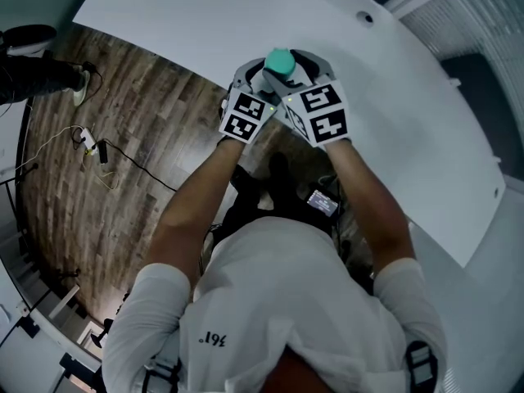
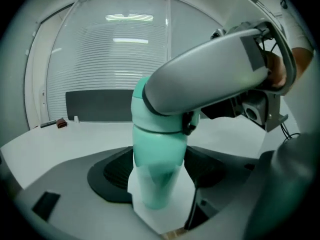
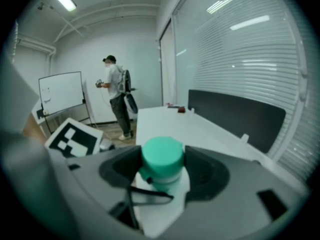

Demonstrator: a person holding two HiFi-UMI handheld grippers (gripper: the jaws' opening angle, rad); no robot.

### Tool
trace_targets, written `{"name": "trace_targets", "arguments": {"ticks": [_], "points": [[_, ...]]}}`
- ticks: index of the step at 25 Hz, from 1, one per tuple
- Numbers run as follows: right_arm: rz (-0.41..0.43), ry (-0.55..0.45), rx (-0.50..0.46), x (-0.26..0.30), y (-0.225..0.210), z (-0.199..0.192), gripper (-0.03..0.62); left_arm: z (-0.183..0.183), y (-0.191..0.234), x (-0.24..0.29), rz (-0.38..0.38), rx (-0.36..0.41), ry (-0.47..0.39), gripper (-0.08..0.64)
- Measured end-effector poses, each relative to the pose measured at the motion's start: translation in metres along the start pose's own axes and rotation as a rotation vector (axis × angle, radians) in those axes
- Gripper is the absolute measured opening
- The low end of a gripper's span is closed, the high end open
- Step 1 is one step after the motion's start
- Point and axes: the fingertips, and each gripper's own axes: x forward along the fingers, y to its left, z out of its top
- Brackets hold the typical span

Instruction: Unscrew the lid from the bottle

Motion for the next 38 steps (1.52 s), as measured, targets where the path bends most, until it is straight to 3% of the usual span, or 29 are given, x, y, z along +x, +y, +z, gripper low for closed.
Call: {"name": "trace_targets", "arguments": {"ticks": [6, 20, 38], "points": [[-0.014, 0.007, -0.014, 0.001, 0.003, 0.001, 0.282, 0.007, 0.001, 0.001, -0.031, 0.012, 0.006, 0.328], [0.157, 0.038, -0.173, -0.006, 0.011, -0.001, 0.282, 0.003, -0.013, -0.003, -0.318, 0.152, 0.088, 0.328], [0.109, 0.021, -0.185, -0.008, 0.011, -0.002, 0.282, 0.002, -0.013, -0.002, -0.301, 0.126, 0.081, 0.328]]}}
